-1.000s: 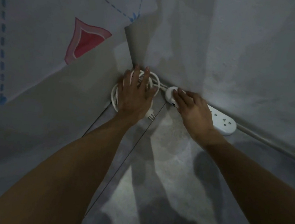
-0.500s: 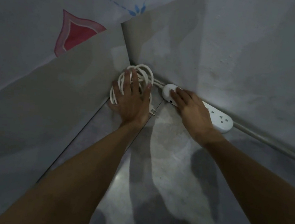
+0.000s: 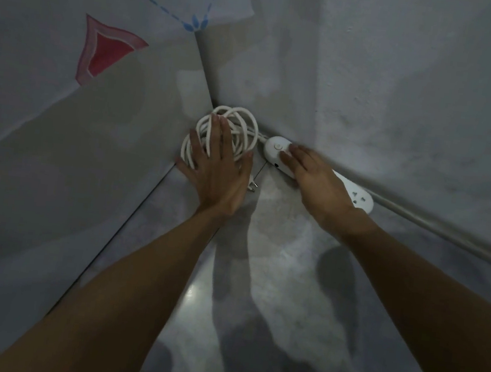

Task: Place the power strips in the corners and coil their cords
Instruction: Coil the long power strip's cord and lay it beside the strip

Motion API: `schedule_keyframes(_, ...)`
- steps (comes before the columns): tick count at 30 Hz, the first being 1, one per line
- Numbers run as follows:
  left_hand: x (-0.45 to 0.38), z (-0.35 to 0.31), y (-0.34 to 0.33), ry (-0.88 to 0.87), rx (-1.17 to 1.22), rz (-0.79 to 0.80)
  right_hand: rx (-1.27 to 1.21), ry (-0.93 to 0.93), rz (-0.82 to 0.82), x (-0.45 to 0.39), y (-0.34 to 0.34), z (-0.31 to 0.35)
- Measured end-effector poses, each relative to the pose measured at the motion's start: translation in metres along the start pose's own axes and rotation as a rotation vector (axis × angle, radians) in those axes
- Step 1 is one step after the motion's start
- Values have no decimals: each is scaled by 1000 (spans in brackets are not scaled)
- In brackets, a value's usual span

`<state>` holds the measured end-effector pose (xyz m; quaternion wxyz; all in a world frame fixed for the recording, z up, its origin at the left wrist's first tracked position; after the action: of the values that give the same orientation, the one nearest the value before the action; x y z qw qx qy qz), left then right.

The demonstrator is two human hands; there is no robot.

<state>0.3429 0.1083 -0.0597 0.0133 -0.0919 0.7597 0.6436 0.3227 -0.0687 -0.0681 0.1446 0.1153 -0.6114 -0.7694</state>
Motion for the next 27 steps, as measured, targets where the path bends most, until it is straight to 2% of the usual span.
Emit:
schedule_keyframes(12,3,-16,4,-140,0,36,251,-200,-61,25,5,-16)
schedule_keyframes(16,3,-13,0,-128,-1,44,210,-203,-35,18,2,-12)
schedule_keyframes(20,0,-4,0,-48,-18,25,224,-158,-1,4,5,-8)
schedule_keyframes(23,-3,5,-4,38,22,70,260,-142,46,1,2,-6)
schedule_keyframes(27,-1,12,-3,104,64,83,333,-50,20,2,11,0)
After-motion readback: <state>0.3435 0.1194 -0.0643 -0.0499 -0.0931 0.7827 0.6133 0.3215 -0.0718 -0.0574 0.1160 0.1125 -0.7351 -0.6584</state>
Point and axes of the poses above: each hand's wrist, its own x-axis away from the middle knuckle, its own y-axis out of the back of the hand, z = x × y, the point moved 8 cm from there along -x, towards the middle knuckle, and after that the axes turned 9 degrees about z, right-handed, at the moved point
